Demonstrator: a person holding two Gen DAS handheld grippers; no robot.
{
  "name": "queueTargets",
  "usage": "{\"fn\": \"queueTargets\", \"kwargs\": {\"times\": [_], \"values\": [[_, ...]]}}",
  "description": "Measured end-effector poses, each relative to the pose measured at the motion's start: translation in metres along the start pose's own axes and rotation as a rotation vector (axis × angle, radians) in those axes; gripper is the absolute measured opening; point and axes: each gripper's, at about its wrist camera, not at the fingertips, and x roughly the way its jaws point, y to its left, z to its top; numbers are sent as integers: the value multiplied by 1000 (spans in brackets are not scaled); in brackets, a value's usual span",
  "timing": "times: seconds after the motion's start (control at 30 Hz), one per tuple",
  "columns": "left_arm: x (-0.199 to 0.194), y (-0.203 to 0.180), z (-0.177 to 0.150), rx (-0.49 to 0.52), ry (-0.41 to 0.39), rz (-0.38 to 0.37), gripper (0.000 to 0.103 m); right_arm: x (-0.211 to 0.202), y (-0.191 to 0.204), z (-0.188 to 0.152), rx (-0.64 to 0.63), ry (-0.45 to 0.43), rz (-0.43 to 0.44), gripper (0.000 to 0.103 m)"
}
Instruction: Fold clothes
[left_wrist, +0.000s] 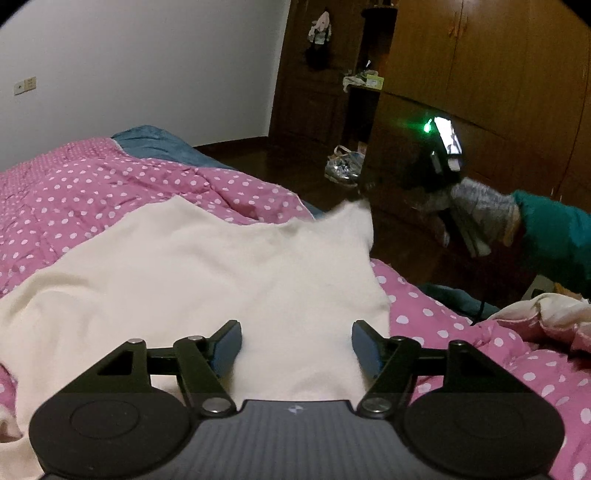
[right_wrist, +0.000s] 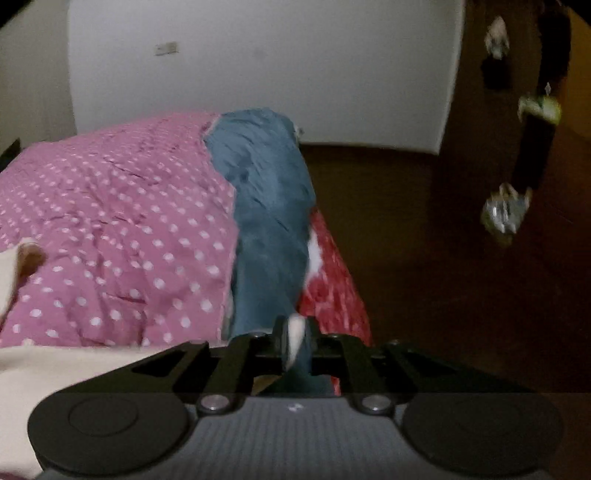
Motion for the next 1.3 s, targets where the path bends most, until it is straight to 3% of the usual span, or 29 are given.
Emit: {"fn": "queueTargets", "kwargs": {"times": [0.13, 0.23, 0.43, 0.57, 0.67, 0.7, 0.77, 1.03, 1.07, 1.1, 1.2, 1.3], "values": [[-21, 14, 8, -35, -46, 57, 70, -10, 3, 9, -13, -34, 15, 14], [-41, 33, 13, -79, -101, 159, 70, -30, 21, 21, -77, -97, 66, 23], [-80, 91, 5, -224, -128, 461, 69, -47, 84, 37, -205, -98, 350, 35], [-98, 138, -10, -334, -97, 619, 68, -53, 134, 29, -301, -71, 507, 36], [-104, 162, -23, -400, -69, 643, 54, -56, 161, 22, -363, -35, 583, 36], [-106, 166, -27, -419, -72, 618, 50, -57, 169, 19, -384, -22, 603, 36], [-110, 168, -32, -453, -91, 550, 50, -57, 185, 13, -436, 0, 633, 38], [-80, 159, -31, -380, 14, 525, 49, -64, 203, 0, -524, 15, 657, 43], [-78, 160, -32, -387, 20, 510, 43, -63, 204, 0, -521, 16, 657, 44], [-77, 160, -34, -395, 26, 496, 31, -62, 203, 0, -520, 16, 654, 44], [-77, 160, -37, -392, 18, 489, 15, -61, 201, 1, -515, 12, 647, 45], [-86, 156, -36, -393, -17, 498, 12, -62, 200, 1, -513, 5, 651, 48]]}}
